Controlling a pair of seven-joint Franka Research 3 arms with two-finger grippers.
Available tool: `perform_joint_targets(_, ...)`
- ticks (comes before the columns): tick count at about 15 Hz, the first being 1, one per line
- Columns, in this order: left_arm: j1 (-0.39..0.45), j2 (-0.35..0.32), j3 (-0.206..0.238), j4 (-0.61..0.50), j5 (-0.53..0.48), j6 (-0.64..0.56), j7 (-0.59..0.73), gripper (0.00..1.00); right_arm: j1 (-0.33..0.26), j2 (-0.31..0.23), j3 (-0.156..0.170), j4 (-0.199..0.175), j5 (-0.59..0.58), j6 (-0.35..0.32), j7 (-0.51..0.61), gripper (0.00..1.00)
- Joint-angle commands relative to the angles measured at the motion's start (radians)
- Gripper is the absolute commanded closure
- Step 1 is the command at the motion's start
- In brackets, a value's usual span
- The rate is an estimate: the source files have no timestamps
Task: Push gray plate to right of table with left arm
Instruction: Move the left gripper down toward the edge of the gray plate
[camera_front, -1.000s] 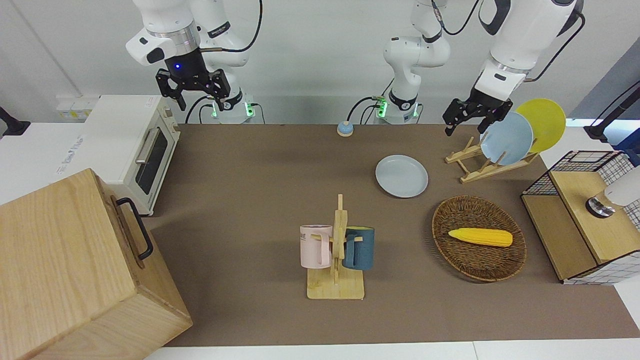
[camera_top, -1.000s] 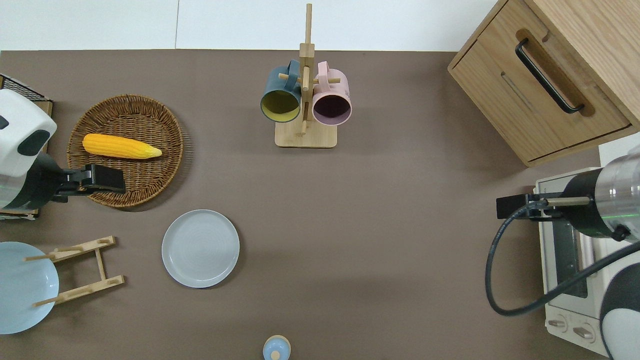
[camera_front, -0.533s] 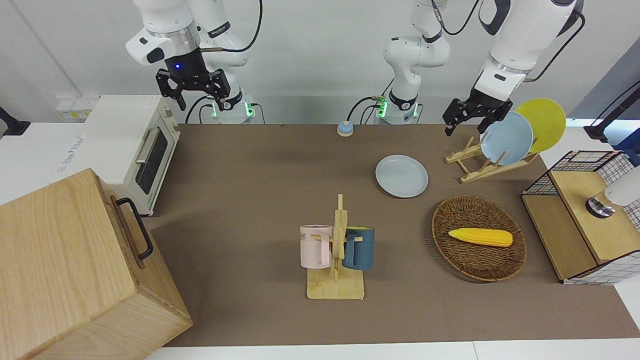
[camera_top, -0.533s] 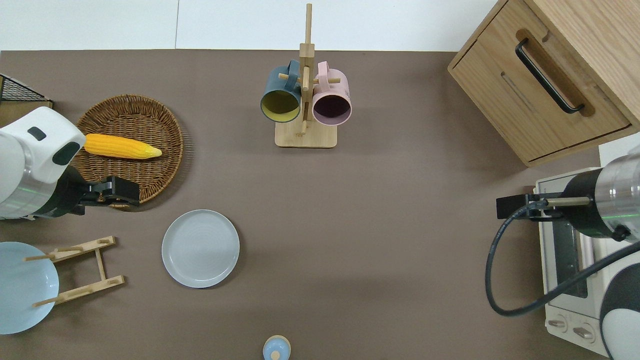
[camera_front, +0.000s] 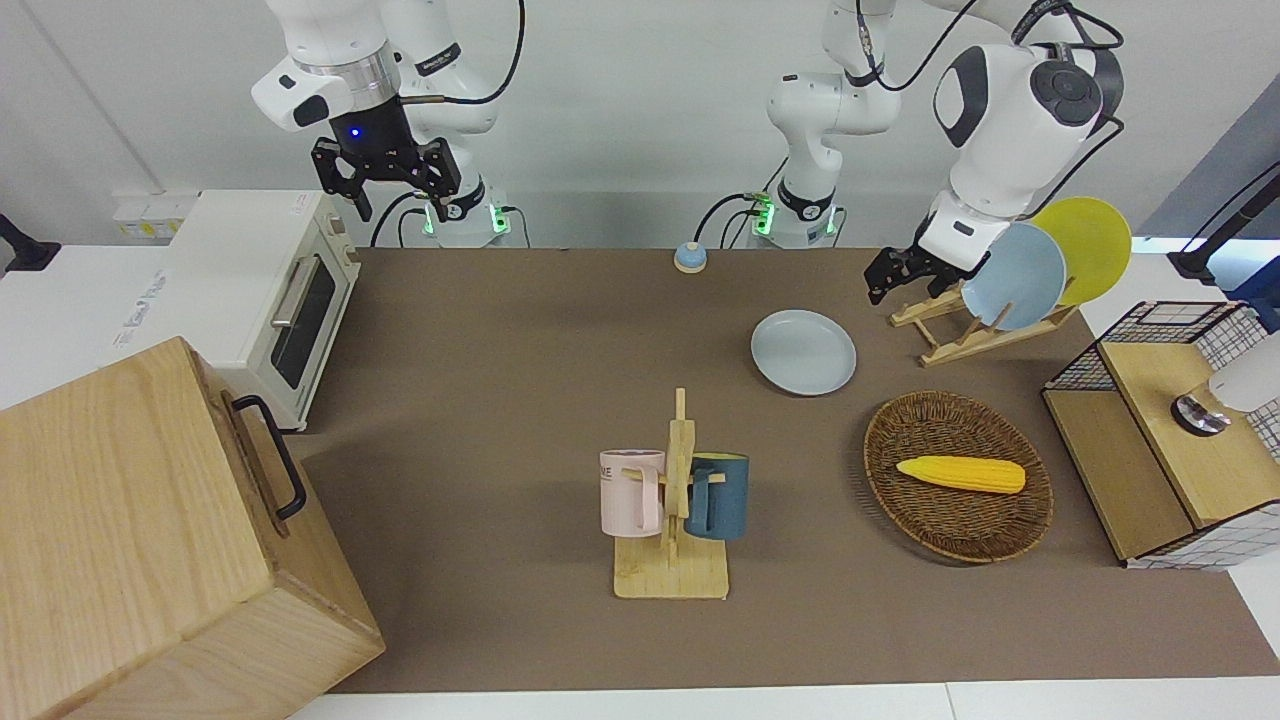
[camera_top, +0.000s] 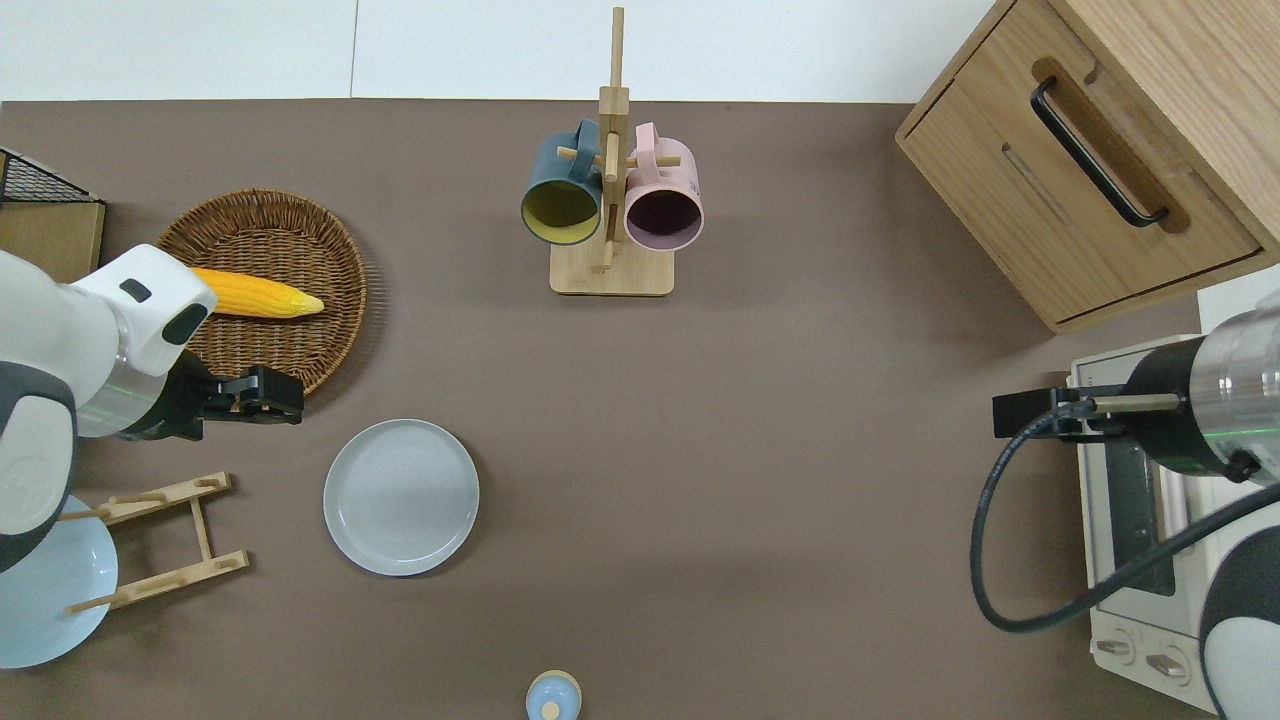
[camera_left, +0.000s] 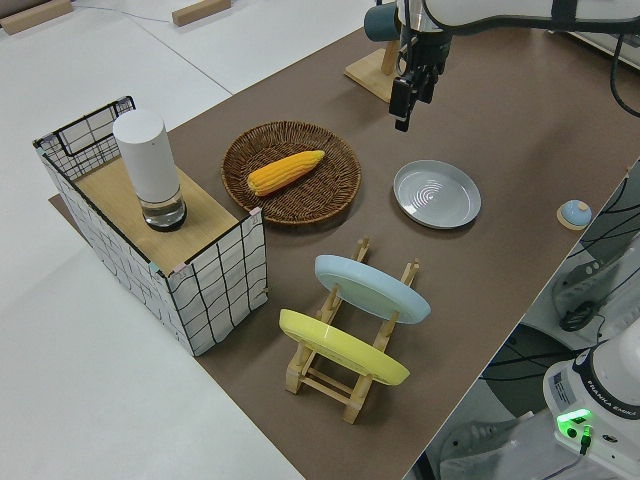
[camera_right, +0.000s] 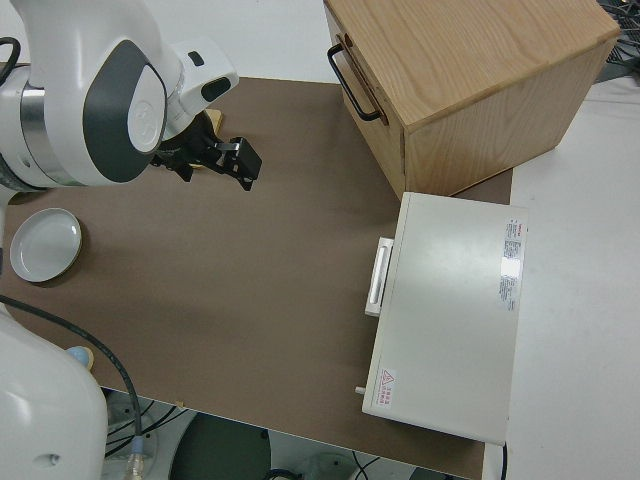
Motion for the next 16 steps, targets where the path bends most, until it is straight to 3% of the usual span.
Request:
perform_joint_targets(1,0.017,-0.026,-0.005,-0.110,0.015,0.090,0.014,0.02,-0.024,-0.027,0.015,-0.027,0.021,0.000,0.010,0.005)
perform_joint_targets(9,0.051,-0.026,-0.006,-0.273,0.007,0.215,0.024,0.05,-0.024,-0.027,0.015,-0.027,0.021,0.000,0.010,0.005)
perform_joint_targets(14,0.066,-0.022,0.000,-0.450,-0.019,0.403,0.099,0.08,-0.024,-0.027,0.015,-0.027,0.021,0.000,0.010,0.005)
perform_joint_targets(16,0.066,-0.022,0.003,-0.483,-0.036,0.417,0.133,0.12,-0.024,-0.027,0.015,-0.027,0.021,0.000,0.010,0.005)
